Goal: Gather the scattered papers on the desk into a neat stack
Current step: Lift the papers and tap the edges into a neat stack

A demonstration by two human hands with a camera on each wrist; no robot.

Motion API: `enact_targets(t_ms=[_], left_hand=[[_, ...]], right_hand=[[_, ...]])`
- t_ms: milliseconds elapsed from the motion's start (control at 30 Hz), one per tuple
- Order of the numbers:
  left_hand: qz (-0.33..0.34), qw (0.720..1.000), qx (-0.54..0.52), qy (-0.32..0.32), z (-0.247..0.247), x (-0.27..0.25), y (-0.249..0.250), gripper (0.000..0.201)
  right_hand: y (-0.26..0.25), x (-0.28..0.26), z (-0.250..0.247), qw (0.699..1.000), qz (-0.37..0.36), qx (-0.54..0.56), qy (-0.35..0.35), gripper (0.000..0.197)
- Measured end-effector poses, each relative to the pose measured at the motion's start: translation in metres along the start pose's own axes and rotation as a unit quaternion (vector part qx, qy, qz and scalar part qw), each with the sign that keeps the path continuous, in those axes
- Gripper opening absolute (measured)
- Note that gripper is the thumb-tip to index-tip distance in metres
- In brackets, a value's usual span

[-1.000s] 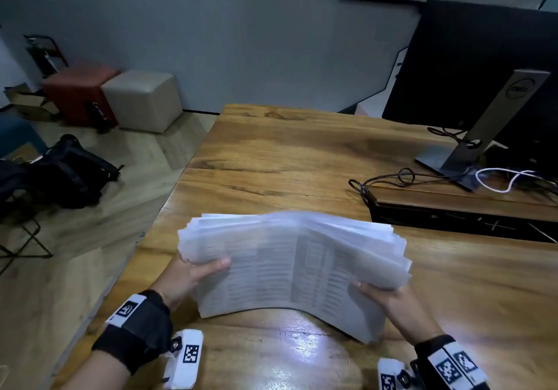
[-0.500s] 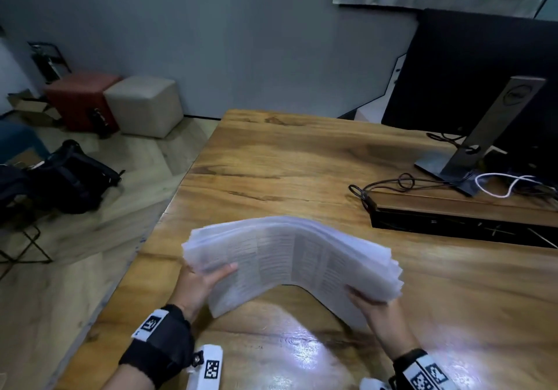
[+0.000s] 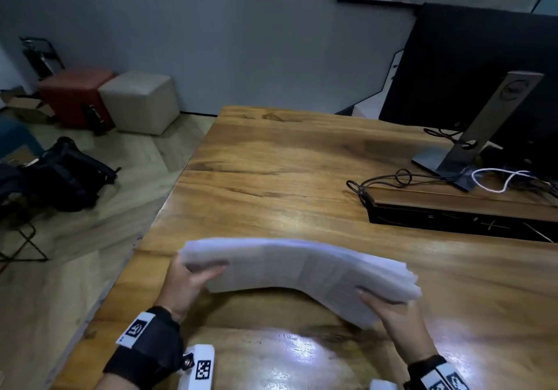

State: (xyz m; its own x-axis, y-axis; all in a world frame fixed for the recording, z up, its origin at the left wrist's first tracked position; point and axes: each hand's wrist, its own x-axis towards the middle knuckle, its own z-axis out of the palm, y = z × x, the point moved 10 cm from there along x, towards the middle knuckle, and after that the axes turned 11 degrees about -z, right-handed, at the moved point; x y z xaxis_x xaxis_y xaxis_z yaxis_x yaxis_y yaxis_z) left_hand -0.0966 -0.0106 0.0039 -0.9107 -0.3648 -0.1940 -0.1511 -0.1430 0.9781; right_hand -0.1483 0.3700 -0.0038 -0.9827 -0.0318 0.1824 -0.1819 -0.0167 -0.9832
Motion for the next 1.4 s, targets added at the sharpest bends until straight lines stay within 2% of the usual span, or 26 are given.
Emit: enact_targets(t_ms=[33,67,133,200,300,367,400,467,533,600,633,700,733,767,800,867,900,1000,1067,1133,1167,1200,1233,1300,1367,1400], left_hand=[[-0.013,1.000,0.009,0.000,0.000,0.002,-0.009,0.029],[-0.017,1.000,0.009,0.004,0.002,0.003,-0.010,0.028],[-0.008,1.000,-0.005,0.015,0.009,0.003,0.003,0.029],[0.030,0.999,-0.015,0.025,0.017,0.001,0.031,0.024],[0.094,0.994,-0.041,0.034,0.022,-0.010,0.081,0.030],[0.130,0.990,-0.047,0.035,0.020,-0.018,0.102,0.029],[0.127,0.990,-0.043,0.040,0.018,-0.018,0.101,0.029],[0.074,0.995,-0.026,0.058,0.011,-0.008,0.071,0.030],[-0.038,0.996,-0.003,0.079,0.003,0.009,0.014,0.032],[-0.139,0.984,0.050,0.102,-0.008,0.018,-0.040,0.036],[-0.165,0.975,0.084,0.125,-0.014,0.020,-0.057,0.042],[-0.212,0.948,0.147,0.188,-0.027,0.008,-0.083,0.068],[-0.247,0.935,0.143,0.208,-0.025,-0.004,-0.094,0.081],[-0.284,0.933,0.100,0.199,-0.016,-0.014,-0.107,0.090],[-0.312,0.937,0.016,0.159,0.003,-0.021,-0.118,0.091],[-0.335,0.927,-0.165,0.026,0.059,-0.027,-0.121,0.076],[-0.326,0.919,-0.223,-0.015,0.079,-0.028,-0.110,0.066],[-0.257,0.910,-0.323,-0.032,0.091,-0.018,-0.071,0.052],[-0.214,0.926,-0.306,-0.054,0.085,-0.011,-0.040,0.048],[-0.177,0.946,-0.255,-0.094,0.079,-0.007,-0.013,0.046],[-0.159,0.953,-0.233,-0.114,0.076,-0.005,-0.001,0.045],[-0.143,0.957,-0.211,-0.136,0.073,-0.004,0.011,0.045],[-0.130,0.963,-0.182,-0.152,0.071,-0.003,0.020,0.044],[-0.113,0.971,-0.097,-0.188,0.072,-0.003,0.030,0.050],[-0.107,0.972,-0.012,-0.211,0.083,-0.006,0.031,0.053],[-0.099,0.972,0.016,-0.213,0.088,-0.007,0.032,0.048]], right_hand=[[0.003,0.000,0.001,1.000,0.011,-0.007,0.000,0.050],[0.003,0.003,0.002,1.000,0.009,-0.011,0.004,0.048],[-0.013,0.009,0.010,1.000,-0.012,-0.010,0.004,0.028],[-0.035,0.016,0.019,0.999,-0.036,-0.005,-0.002,0.029],[-0.077,0.018,0.021,0.994,-0.104,0.013,0.014,0.031],[-0.087,0.017,0.015,0.990,-0.134,0.020,0.037,0.032],[-0.084,0.017,0.014,0.990,-0.137,0.013,0.044,0.032],[-0.056,0.015,0.010,0.994,-0.095,-0.009,0.050,0.031],[-0.012,0.010,0.008,0.999,-0.018,-0.029,0.037,0.028],[0.015,0.005,0.010,0.999,0.028,-0.039,0.013,0.025],[0.020,0.006,0.011,0.999,0.039,-0.036,0.011,0.022],[0.024,0.006,0.012,0.998,0.063,-0.010,0.018,0.012],[0.025,0.005,0.013,0.997,0.073,0.007,0.023,0.010],[0.027,0.003,0.015,0.996,0.082,0.028,0.030,0.010],[0.031,0.001,0.018,0.994,0.092,0.057,0.036,0.013],[0.040,-0.006,0.026,0.983,0.130,0.118,0.048,0.030],[0.044,-0.011,0.031,0.976,0.149,0.149,0.049,0.037],[0.045,-0.023,0.044,0.962,0.183,0.202,0.017,0.044],[0.045,-0.031,0.045,0.942,0.217,0.254,-0.007,0.057],[0.046,-0.034,0.033,0.906,0.245,0.345,-0.009,0.086],[0.034,-0.028,0.030,0.887,0.240,0.393,-0.014,0.087],[0.023,-0.021,0.027,0.884,0.215,0.413,-0.045,0.079],[0.015,-0.015,0.026,0.889,0.198,0.405,-0.083,0.075],[-0.005,0.000,0.035,0.925,0.183,0.292,-0.159,0.078],[-0.026,0.014,0.050,0.943,0.150,0.229,-0.187,0.072],[-0.031,0.022,0.057,0.954,0.140,0.201,-0.175,0.063]])
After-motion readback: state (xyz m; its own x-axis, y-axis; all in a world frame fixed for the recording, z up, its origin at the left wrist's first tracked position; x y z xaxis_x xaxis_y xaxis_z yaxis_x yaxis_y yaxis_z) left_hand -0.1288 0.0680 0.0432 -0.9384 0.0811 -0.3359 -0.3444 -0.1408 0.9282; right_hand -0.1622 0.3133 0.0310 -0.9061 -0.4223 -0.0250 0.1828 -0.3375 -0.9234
